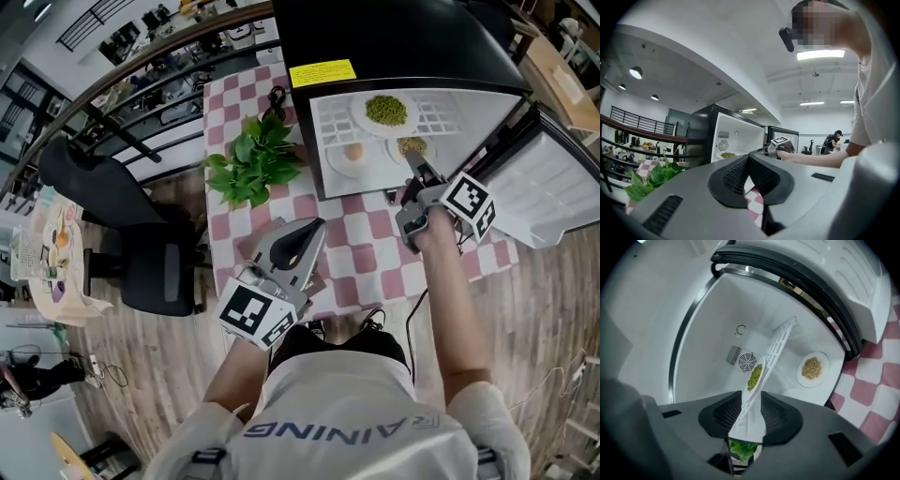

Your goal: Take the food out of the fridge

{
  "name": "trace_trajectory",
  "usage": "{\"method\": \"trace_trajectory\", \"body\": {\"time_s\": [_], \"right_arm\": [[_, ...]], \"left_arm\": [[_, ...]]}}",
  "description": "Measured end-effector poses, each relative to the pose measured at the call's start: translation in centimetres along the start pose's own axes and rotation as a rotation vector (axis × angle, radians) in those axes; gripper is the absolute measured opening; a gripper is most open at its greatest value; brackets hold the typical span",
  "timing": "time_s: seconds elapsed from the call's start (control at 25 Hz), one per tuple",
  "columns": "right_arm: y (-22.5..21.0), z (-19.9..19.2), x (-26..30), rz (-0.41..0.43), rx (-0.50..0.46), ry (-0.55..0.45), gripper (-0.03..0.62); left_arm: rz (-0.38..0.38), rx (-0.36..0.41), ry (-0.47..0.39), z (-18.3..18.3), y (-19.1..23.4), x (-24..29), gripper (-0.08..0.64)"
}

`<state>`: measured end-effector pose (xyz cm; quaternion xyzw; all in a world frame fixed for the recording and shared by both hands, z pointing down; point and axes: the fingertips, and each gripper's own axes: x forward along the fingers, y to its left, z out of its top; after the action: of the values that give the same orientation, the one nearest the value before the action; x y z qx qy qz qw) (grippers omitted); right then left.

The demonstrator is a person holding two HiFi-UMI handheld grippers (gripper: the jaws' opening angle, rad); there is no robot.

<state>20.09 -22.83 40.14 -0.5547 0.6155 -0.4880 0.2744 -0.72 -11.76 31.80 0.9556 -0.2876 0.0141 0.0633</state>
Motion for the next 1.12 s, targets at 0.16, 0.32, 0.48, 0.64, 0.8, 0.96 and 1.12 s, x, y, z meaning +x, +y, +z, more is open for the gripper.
{"method": "trace_trajectory", "body": {"time_s": [0.16, 0.32, 0.48, 0.64, 0.8, 0.96, 1.12], "right_arm": [[-1.9, 0.4, 2.7, -0.036, 0.166, -0.011, 0.12], [-2.3, 0.6, 4.4, -0.028, 0.267, -0.025, 0.12], [-2.1, 0.8, 5.0, -0.022, 0.308, -0.03, 0.12], [-2.1, 0.8, 5.3, -0.029, 0.345, -0.033, 0.104], [-2.2, 0.9, 5.4, -0.023, 0.387, -0.045, 0.097], [-2.4, 1.0, 5.3, -0.025, 0.393, -0.059, 0.043], [-2.3, 0.9, 4.6, -0.026, 0.394, -0.059, 0.031]], "left_arm": [[0.008, -0.006, 0.014, -0.5, 0.3, -0.1, 0.005], [0.023, -0.013, 0.017, -0.6, 1.1, -0.5, 0.005], [0.031, -0.015, 0.021, -0.7, 1.7, -0.7, 0.005], [0.024, -0.017, 0.022, -1.0, 1.7, -0.5, 0.005], [0.017, -0.015, 0.025, -1.2, 1.6, -0.4, 0.005], [0.022, -0.012, 0.017, -0.9, 1.8, -0.4, 0.005], [0.022, -0.012, 0.012, -0.7, 1.8, -0.5, 0.005]]}}
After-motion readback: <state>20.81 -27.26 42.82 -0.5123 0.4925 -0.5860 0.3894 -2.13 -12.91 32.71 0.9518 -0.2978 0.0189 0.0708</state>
